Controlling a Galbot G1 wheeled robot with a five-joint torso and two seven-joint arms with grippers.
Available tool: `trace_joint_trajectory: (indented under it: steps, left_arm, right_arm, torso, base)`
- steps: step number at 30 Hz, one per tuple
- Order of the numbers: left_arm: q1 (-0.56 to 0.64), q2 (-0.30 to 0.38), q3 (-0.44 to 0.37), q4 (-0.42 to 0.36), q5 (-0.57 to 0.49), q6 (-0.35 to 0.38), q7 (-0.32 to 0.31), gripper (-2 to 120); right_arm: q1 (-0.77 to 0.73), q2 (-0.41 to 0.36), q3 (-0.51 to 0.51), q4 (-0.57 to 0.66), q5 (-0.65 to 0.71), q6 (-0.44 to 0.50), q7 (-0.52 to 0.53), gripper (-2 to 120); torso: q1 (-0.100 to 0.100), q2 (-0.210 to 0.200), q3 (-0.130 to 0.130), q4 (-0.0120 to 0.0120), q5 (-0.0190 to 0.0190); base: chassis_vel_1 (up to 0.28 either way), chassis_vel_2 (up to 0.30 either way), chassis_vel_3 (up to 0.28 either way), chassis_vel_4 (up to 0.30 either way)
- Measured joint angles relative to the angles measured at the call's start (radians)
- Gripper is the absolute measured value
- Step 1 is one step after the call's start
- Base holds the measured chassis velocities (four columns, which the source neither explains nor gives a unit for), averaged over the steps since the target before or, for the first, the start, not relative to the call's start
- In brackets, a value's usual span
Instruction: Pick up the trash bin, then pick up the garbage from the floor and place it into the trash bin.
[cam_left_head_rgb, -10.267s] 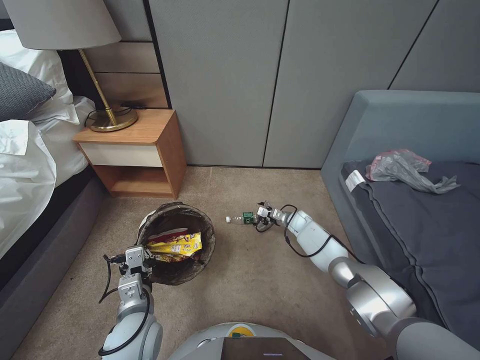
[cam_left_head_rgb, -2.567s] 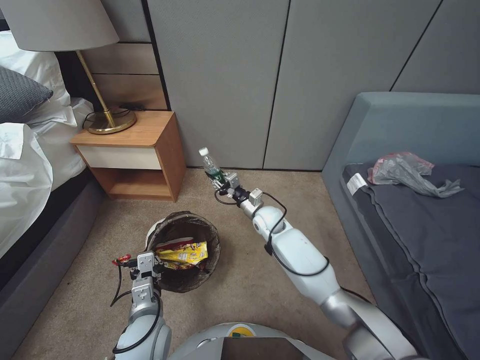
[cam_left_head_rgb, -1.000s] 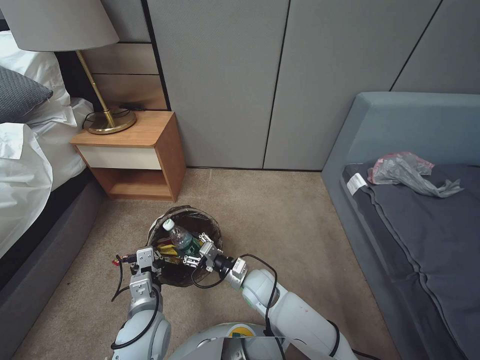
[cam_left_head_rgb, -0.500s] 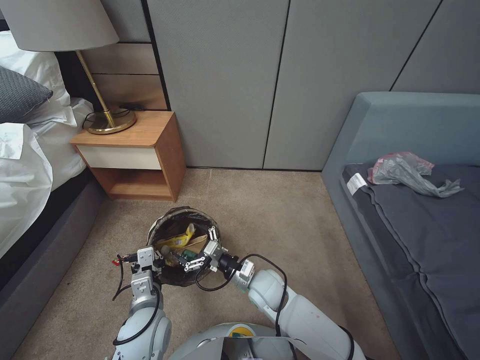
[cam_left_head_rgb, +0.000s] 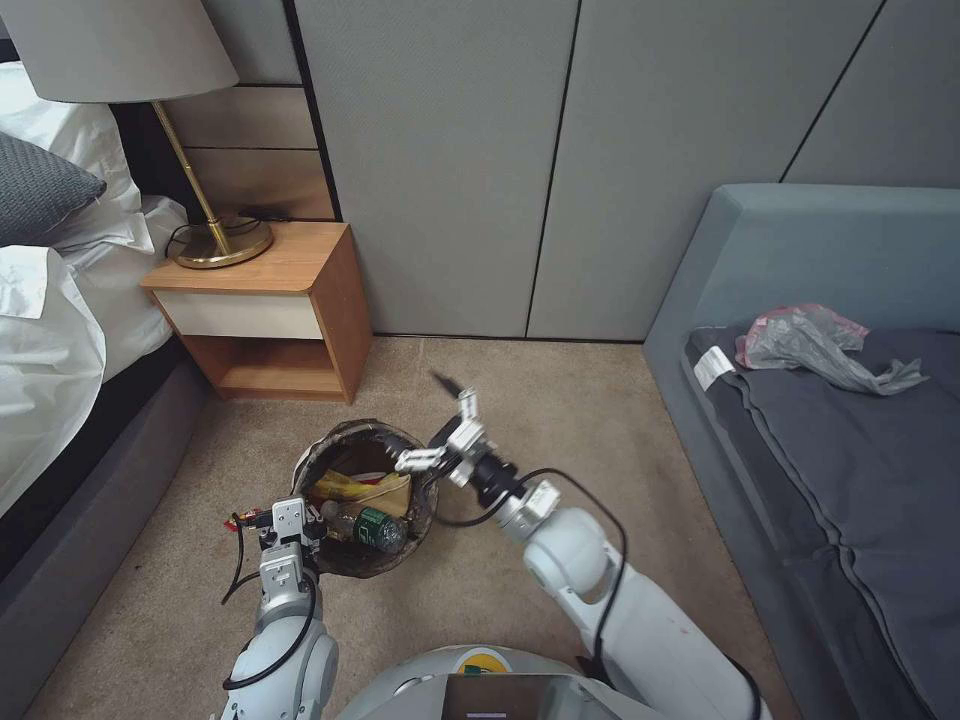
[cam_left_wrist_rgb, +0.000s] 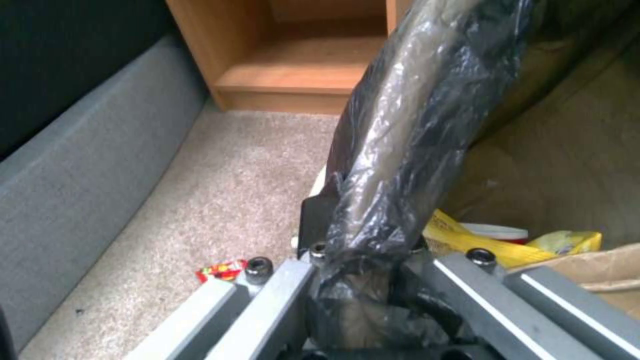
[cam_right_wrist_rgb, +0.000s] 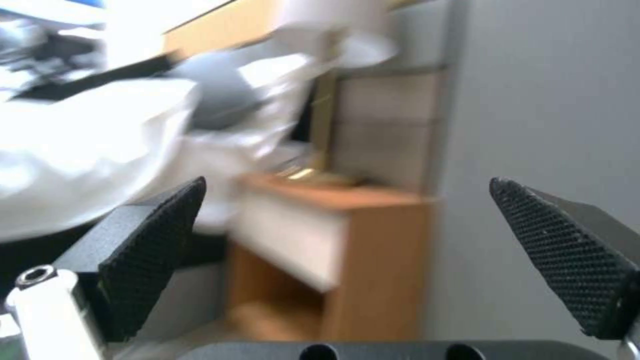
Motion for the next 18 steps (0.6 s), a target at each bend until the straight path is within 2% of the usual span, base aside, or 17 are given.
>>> trace_joint_trajectory:
  steps: [2,3,5,7,10,18]
  left_arm:
    - [0.002,0.008,-0.007,0.000,-0.008,-0.002,0.000,0]
    - [0.002,0.008,-0.007,0.000,-0.008,-0.002,0.000,0]
    - [0.007,0.016,-0.012,-0.006,-0.014,-0.006,0.001,0]
    - [0.008,0.017,-0.012,-0.007,-0.015,-0.006,0.001,0]
    - [0.010,0.023,-0.014,-0.016,-0.020,-0.013,0.002,0]
    - [0.017,0.029,-0.008,-0.021,-0.019,-0.017,0.002,0]
  right_arm:
    - [-0.071,0.005,0.067,0.063,-0.009,-0.018,0.071,100]
    - [-0.071,0.005,0.067,0.063,-0.009,-0.018,0.071,100]
    - [-0.161,0.025,0.162,0.111,-0.024,-0.023,0.124,100]
    - [-0.177,0.029,0.176,0.117,-0.026,-0.022,0.129,100]
    - [-0.316,0.074,0.295,0.129,-0.063,0.017,0.153,100]
    - [-0.433,0.123,0.361,0.080,-0.108,0.085,0.157,100]
  torso:
    - [0.000,0.000,0.000,-0.0001,0.0000]
    - [0.000,0.000,0.000,-0.0001,0.0000]
    - [0.000,0.000,0.000,-0.0004,0.0000]
    - [0.000,0.000,0.000,-0.0004,0.0001]
    - [0.000,0.000,0.000,-0.0001,0.0000]
    - [0.000,0.000,0.000,-0.0001,0.0000]
  base:
    - [0.000,0.000,0.000,0.000]
    - [0.000,0.000,0.000,0.000]
    - [0.000,0.000,0.000,0.000]
    - [0.000,0.000,0.000,0.000]
    - [0.000,0.000,0.000,0.000]
    - [0.000,0.000,0.000,0.000]
